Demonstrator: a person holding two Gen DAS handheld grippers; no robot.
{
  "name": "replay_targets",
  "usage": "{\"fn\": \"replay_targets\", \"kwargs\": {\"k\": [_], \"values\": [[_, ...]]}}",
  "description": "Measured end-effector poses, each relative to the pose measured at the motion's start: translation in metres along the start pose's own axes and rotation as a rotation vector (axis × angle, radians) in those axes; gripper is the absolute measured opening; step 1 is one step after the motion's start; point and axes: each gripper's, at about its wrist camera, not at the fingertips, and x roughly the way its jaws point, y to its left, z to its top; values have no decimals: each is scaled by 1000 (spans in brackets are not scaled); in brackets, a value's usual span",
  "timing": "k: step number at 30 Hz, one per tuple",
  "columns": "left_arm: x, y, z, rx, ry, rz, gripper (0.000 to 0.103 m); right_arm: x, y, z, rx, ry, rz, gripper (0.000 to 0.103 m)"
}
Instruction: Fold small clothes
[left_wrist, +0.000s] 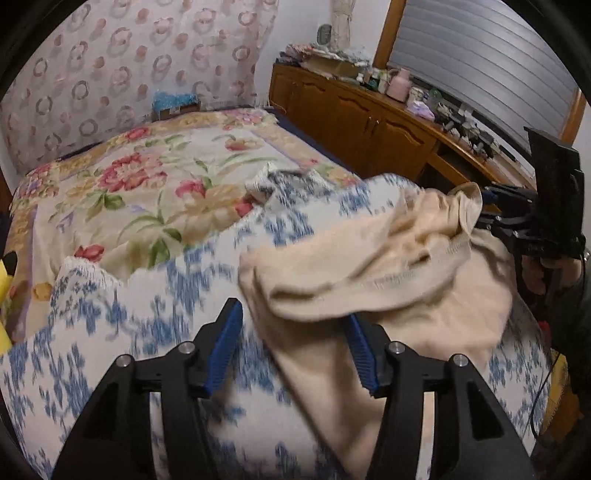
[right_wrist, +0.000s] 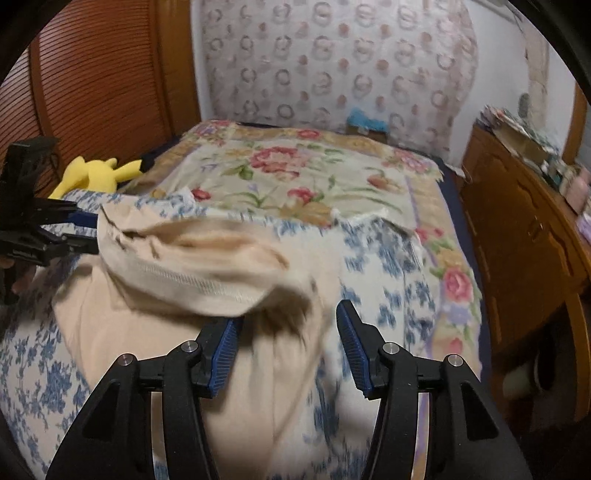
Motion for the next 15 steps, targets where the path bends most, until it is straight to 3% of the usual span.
{"fn": "replay_targets", "kwargs": {"k": [2, 3, 6, 10, 12, 14, 15], "values": [[2, 3, 8, 6, -36, 31, 55, 3, -3, 8, 1, -18, 37, 37], [3, 6, 11, -1, -45, 45, 55, 5, -8, 12, 25, -27, 55, 18], [6, 17, 17, -38, -54, 71, 55, 4, -23, 17, 97, -70, 93, 3], [5, 32, 19, -82, -62, 148, 55, 11, -49, 16, 242, -39, -43, 2], [1, 36, 17, -92, -72, 156, 55, 15, -50, 15, 244, -16, -87, 2], [-2, 39, 14, -106, -78, 163, 55, 17, -50, 14, 244, 9, -121, 10], [-4, 38, 13, -110, -77, 158, 55, 16, -49, 14, 246, 12, -122, 26]]}}
